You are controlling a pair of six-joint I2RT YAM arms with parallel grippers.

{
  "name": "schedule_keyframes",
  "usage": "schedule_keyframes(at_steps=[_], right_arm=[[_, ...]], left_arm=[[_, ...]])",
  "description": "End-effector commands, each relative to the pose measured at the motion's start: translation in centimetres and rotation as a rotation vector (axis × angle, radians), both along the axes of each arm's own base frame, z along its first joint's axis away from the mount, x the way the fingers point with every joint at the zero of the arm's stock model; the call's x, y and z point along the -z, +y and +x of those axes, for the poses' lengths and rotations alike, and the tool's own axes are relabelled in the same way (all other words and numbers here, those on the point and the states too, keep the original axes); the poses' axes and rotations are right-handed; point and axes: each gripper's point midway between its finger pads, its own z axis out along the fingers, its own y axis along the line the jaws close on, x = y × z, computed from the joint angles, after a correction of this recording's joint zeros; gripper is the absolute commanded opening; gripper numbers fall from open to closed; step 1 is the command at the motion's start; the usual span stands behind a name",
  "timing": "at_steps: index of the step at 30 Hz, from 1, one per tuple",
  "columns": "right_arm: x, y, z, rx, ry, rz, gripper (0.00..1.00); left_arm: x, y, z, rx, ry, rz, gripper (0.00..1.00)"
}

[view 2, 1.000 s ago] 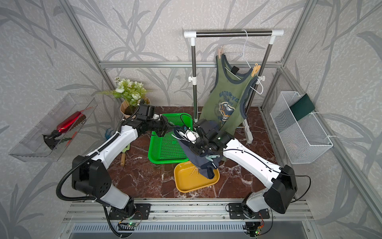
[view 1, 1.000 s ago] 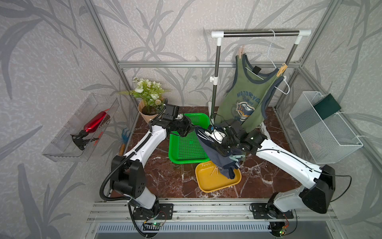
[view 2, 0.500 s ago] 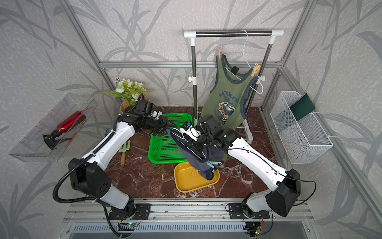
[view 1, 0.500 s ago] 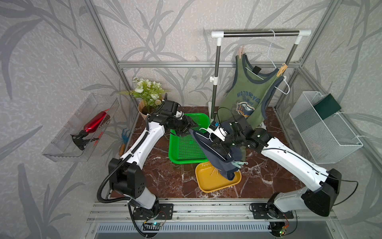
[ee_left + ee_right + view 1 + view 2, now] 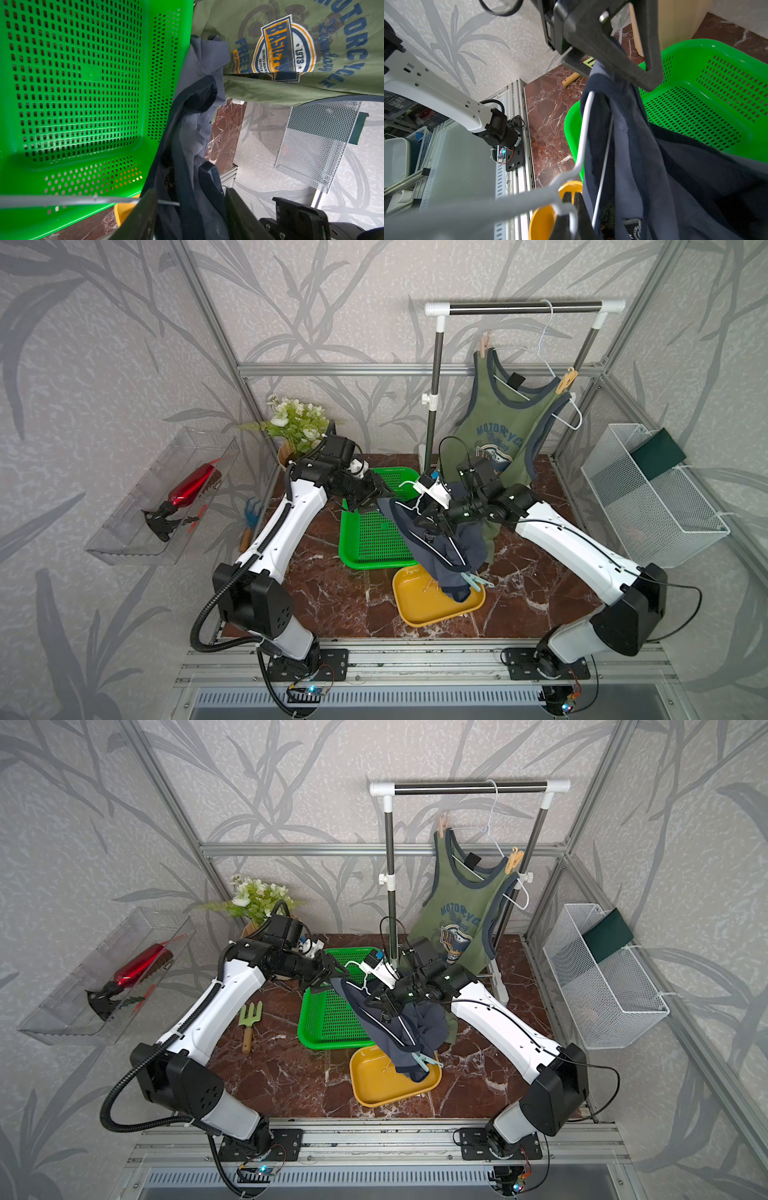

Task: Remove the clothespins securing tank tops to the hanger
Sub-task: Adjust the hanger.

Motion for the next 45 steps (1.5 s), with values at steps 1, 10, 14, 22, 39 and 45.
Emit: schedule_keyframes(at_steps=[1, 10, 14, 22, 39, 45], right_arm=[[-2.6, 0.3, 0.1, -0.029, -0.032, 0.071, 0.00], [-3.2, -1.0, 0.1, 0.004, -0.041, 0.064, 0.00], [-2.2, -1.0, 0.2, 0.011, -0.010, 0.041, 0.00], [2.8, -2.5, 0.5, 0.122, 0.070, -0.062, 0.71], [7.9, -10.4, -8.6, 0.334, 0.099, -0.315, 0.79], [11.1, -12.7, -11.5, 0.416, 0.171, -0.459, 0.79]], left_arm=[[0.1, 1.1, -1.5, 0.023, 0.000, 0.067, 0.36], [3.3, 2.7, -1.3, -0.029, 0.047, 0.096, 0.12], [3.6, 2.8, -0.6, -0.056, 0.045, 0.061, 0.01], [6.9, 2.5, 0.1, -0.052, 0.126, 0.045, 0.00], [8.2, 3.0, 1.7, -0.097, 0.140, 0.022, 0.00], [7.9, 3.5, 2.0, -0.110, 0.127, 0.059, 0.00]])
